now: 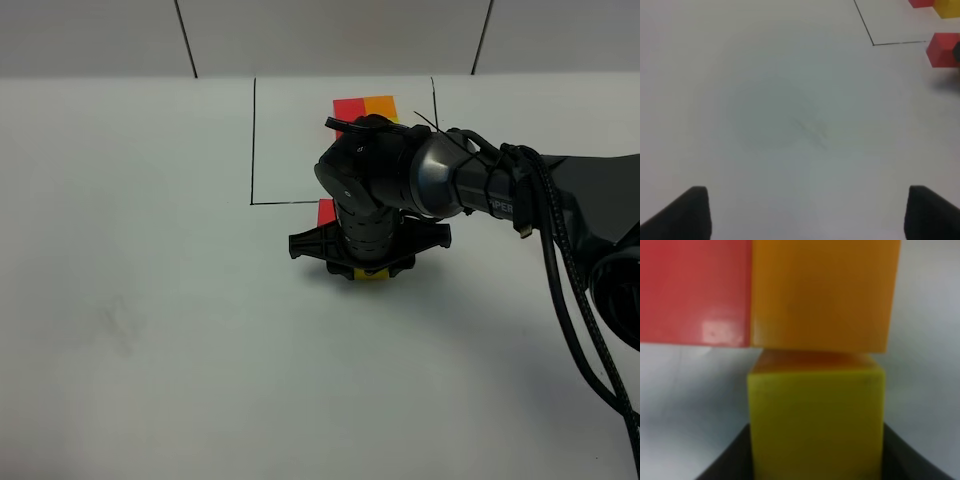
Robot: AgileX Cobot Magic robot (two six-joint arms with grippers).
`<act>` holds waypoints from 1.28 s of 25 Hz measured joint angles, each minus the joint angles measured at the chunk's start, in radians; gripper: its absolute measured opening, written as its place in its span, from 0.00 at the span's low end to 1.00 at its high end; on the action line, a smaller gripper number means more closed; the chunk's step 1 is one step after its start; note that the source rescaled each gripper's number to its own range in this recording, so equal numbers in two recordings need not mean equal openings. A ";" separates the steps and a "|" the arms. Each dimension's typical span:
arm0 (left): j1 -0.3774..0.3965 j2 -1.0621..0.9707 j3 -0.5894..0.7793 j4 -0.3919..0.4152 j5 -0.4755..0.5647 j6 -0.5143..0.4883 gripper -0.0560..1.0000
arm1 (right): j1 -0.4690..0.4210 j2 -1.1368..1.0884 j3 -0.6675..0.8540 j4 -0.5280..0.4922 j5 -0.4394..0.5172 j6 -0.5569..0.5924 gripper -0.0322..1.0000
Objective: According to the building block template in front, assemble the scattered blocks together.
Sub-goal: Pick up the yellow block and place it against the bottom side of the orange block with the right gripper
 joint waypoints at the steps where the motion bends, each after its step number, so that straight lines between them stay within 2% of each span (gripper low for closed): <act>1: 0.000 0.000 0.000 0.000 0.000 0.000 0.70 | 0.000 0.000 0.000 -0.004 -0.001 0.000 0.03; 32: 0.000 0.000 0.000 0.000 0.000 -0.002 0.70 | 0.000 0.002 0.000 -0.014 -0.012 -0.032 0.03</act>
